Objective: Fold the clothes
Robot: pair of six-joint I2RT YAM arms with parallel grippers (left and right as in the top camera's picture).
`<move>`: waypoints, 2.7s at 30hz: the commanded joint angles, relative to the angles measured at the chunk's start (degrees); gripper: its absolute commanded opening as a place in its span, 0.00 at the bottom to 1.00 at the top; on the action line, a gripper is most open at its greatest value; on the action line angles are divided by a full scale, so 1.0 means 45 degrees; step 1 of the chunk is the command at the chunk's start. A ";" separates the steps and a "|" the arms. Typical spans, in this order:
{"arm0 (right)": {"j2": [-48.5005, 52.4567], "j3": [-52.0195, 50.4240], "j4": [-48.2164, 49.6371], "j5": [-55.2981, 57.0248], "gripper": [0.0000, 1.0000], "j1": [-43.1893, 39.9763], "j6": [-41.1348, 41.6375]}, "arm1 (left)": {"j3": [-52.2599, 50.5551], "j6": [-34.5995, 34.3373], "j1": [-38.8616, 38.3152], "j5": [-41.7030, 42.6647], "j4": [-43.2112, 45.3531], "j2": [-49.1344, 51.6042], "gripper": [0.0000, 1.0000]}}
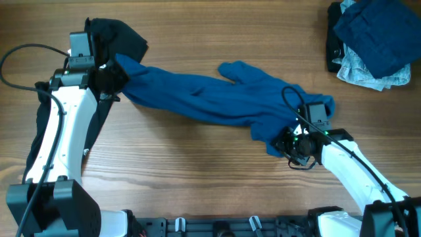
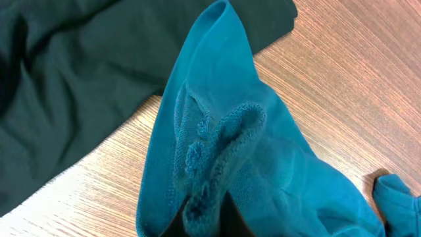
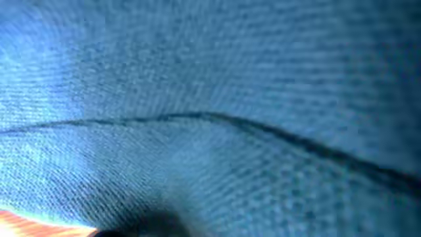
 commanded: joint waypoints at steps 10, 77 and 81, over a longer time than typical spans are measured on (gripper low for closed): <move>-0.1661 0.6630 -0.6271 0.4007 0.11 -0.0699 0.0729 | 0.0019 -0.0087 0.0034 0.0058 -0.1481 -0.3400 0.04; 1.0321 1.1788 0.1394 0.4420 0.16 0.3186 -0.9282 | 0.0039 -0.1355 -0.2220 -0.0029 -0.5173 0.0874 0.92; 1.0321 1.1788 0.2832 0.5319 0.04 0.3181 -0.8597 | 0.0039 -0.1355 -0.2220 -0.0029 -0.5173 0.0874 0.91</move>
